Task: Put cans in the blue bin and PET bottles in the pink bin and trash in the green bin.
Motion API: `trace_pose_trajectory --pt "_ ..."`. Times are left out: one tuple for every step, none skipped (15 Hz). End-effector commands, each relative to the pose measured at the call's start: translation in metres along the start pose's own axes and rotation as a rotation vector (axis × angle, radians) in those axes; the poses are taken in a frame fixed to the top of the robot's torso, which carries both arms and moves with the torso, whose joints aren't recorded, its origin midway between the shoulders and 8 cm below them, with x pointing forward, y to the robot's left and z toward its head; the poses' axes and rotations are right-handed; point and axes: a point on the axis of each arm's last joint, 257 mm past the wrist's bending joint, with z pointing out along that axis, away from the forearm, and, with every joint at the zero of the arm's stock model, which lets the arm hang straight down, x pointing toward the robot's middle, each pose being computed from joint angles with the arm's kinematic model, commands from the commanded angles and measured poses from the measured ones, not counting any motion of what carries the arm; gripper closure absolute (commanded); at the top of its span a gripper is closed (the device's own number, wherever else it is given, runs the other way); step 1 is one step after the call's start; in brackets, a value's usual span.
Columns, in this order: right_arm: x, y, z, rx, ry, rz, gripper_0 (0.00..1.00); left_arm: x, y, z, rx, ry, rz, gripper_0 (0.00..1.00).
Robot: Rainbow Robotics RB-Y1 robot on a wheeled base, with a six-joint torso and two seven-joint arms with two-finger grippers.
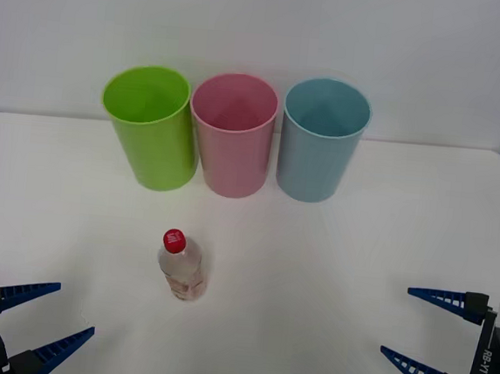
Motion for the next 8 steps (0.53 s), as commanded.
trace_pose_trajectory --pt "0.0 0.0 0.0 0.0 0.0 0.0 0.0 -0.0202 0.0016 0.0029 -0.027 -0.059 -0.009 0.0" --pt "0.0 0.0 0.0 0.0 0.0 0.0 0.0 -0.0202 0.0016 0.0029 -0.027 -0.059 -0.009 0.0" --pt "0.0 0.0 0.0 0.0 0.0 0.0 0.0 -0.02 0.0013 0.0028 -0.025 -0.057 -0.008 0.0" --pt "0.0 0.0 0.0 0.0 0.0 0.0 0.0 -0.0205 0.0015 0.0029 -0.026 -0.06 -0.009 0.0" --pt "0.0 0.0 0.0 0.0 0.0 0.0 0.0 -0.021 0.0011 0.003 -0.026 -0.061 -0.008 0.0" --pt "0.0 0.0 0.0 0.0 0.0 0.0 0.0 -0.0205 0.0015 0.0029 -0.026 -0.06 -0.009 0.0" --pt "0.0 0.0 0.0 0.0 0.0 0.0 0.0 -0.021 0.0011 0.003 -0.026 -0.061 -0.007 0.0" --pt "0.0 0.0 0.0 0.0 0.0 0.0 0.0 -0.0208 0.0013 0.0029 -0.026 -0.062 -0.009 0.0"
